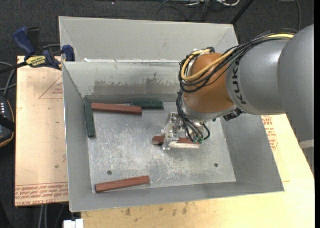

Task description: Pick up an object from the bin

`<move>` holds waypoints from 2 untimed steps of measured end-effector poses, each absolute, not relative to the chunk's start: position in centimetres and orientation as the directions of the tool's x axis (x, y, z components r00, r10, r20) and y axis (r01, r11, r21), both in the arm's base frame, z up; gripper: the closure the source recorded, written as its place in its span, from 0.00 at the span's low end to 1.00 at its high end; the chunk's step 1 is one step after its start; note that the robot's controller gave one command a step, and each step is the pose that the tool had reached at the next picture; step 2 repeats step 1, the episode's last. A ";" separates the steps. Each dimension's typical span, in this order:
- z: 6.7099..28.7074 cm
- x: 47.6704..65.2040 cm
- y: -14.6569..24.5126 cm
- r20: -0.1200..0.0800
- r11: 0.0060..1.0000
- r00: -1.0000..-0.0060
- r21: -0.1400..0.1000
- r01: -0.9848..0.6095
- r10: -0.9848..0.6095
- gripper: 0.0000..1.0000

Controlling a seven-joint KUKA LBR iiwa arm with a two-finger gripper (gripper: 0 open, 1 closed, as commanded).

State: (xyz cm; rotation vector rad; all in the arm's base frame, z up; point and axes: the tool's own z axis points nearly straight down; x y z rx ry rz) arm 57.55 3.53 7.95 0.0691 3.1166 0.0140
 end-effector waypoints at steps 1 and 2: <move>22.9 56.3 3.5 -0.004 0.996 -0.996 0.002 0.086 0.086 1.00; 22.9 56.3 3.5 -0.004 0.996 -0.996 0.002 0.086 0.086 1.00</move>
Offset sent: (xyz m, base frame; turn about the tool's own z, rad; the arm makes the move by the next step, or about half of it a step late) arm 0.0000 0.0000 0.0000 0.0000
